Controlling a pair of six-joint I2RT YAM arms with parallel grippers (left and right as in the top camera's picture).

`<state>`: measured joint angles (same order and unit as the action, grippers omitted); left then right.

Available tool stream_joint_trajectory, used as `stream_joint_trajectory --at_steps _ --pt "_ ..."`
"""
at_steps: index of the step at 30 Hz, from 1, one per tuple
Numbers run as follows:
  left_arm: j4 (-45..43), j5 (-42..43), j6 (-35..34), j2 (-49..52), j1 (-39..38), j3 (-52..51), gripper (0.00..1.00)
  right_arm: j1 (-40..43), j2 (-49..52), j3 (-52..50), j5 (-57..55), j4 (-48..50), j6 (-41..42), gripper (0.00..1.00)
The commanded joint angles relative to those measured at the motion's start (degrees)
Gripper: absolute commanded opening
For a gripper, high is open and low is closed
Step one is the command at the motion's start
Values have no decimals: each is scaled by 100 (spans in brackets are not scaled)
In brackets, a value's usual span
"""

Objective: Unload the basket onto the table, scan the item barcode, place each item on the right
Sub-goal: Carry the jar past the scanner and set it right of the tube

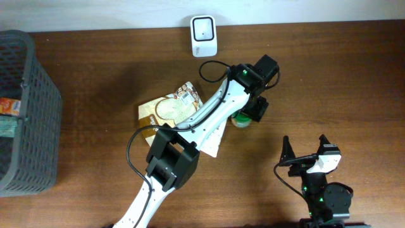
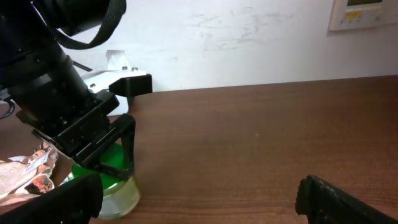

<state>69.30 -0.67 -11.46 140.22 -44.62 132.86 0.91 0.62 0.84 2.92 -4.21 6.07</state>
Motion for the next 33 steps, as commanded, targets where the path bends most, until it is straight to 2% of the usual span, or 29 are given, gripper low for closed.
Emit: stream_joint_trajectory --at_steps 1,8,11,16,21,24,30,33 --pt "4 50 46 -28 -24 105 94 -48 -44 -52 28 9 39 98" --pt "-28 28 94 -39 24 334 95 -48 -44 -52 28 9 39 98" --pt "203 24 227 -125 245 1106 96 -48 -44 -52 28 9 39 98" --pt "1187 -321 260 -334 1049 3112 99 -48 -44 -52 28 9 39 98" --pt "2055 -516 258 -629 2378 4664 98 -48 -44 -52 28 9 39 98" --pt "2258 -787 236 -1130 3495 4686 93 -48 -44 -52 28 9 39 98" --pt "2511 -778 -979 -1456 5812 4677 93 -48 -42 -52 28 9 39 98" --pt "2708 -796 -1622 -1419 6590 4485 95 -48 -44 -52 28 9 39 98"
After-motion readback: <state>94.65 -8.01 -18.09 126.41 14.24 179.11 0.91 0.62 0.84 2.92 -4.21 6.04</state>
